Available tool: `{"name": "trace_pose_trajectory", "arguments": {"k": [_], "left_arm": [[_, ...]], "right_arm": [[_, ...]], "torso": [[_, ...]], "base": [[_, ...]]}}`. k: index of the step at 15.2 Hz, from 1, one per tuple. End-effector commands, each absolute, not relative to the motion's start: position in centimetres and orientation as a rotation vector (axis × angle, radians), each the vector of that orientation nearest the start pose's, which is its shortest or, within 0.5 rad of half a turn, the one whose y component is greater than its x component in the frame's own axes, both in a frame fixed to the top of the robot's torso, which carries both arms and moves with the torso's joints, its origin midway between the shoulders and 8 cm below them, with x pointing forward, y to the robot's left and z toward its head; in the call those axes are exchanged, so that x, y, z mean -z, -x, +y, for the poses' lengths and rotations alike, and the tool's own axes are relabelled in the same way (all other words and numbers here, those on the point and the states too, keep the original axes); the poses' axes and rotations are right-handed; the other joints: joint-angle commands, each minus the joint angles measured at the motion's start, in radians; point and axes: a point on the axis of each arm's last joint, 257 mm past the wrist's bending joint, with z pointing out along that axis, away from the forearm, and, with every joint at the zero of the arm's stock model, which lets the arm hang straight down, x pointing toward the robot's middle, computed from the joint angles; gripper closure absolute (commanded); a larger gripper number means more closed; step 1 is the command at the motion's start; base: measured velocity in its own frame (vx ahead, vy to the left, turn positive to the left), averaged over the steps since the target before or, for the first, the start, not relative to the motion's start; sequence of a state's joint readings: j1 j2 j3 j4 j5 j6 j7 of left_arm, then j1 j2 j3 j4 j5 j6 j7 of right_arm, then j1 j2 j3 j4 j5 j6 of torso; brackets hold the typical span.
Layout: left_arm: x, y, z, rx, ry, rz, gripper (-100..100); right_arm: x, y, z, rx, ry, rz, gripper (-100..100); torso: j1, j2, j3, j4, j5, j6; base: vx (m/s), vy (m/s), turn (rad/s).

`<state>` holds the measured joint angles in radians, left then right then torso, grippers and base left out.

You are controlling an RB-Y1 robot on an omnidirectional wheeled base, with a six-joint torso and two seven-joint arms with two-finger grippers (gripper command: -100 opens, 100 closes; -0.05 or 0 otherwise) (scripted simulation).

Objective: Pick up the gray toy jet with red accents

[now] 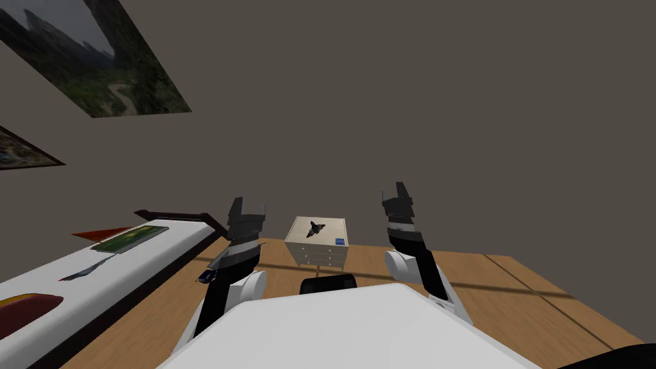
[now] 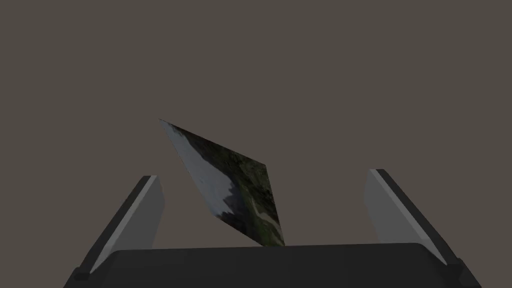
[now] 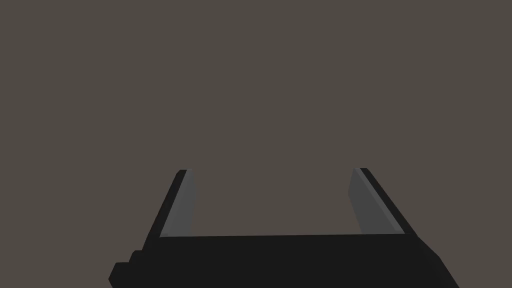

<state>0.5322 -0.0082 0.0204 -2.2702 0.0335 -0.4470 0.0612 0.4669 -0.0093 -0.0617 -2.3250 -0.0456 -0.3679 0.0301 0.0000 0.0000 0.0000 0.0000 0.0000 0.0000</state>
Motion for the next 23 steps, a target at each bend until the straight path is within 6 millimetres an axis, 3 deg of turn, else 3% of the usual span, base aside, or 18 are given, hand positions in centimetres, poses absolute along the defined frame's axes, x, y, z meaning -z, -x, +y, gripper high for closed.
{"name": "trace_pose_trajectory", "arguments": {"k": [1, 7, 11, 12, 13, 23], "left_arm": [[0.6, -35.3, 29.7, 1.33, 0.779, 0.654, -100], [3.7, -37.5, 30.7, 1.346, 0.822, 0.756, -100], [7.3, -39.7, 32.9, 1.35, 0.914, 0.825, -100], [7.4, -39.7, 32.9, 1.349, 0.916, 0.826, -100], [8.8, -40.4, 34.0, 1.348, 0.958, 0.844, -100], [15.2, -43.1, 40.0, 1.318, 1.186, 0.873, -100]], "right_arm": [[-3.1, -35.4, -30.2, -1.243, -0.706, 0.634, 0], [-3.1, -35.4, -30.2, -1.243, -0.706, 0.634, 0], [-3.1, -35.4, -30.2, -1.243, -0.706, 0.634, 0], [-3.1, -35.4, -30.2, -1.243, -0.706, 0.634, 0], [-3.1, -35.4, -30.2, -1.243, -0.706, 0.634, 0], [-3.1, -35.4, -30.2, -1.243, -0.706, 0.634, 0]], "torso": [[0.0, 0.0, 0.0, 0.0, 0.0, 0.0], [-0.003, 0.001, 0.0, 0.0, -0.001, 0.0], [-0.005, 0.0, 0.0, 0.0, -0.001, 0.0], [-0.005, 0.0, 0.0, 0.0, -0.001, 0.0], [-0.005, 0.0, 0.0, 0.0, -0.001, 0.0], [-0.006, 0.0, 0.0, 0.0, -0.001, 0.0]], "base": [[-0.003, -0.008, -0.024], [-0.012, -0.044, -0.062], [-0.004, -0.073, -0.086], [-0.005, -0.075, -0.061], [0.0, -0.081, -0.073], [-0.001, -0.081, -0.081]]}}
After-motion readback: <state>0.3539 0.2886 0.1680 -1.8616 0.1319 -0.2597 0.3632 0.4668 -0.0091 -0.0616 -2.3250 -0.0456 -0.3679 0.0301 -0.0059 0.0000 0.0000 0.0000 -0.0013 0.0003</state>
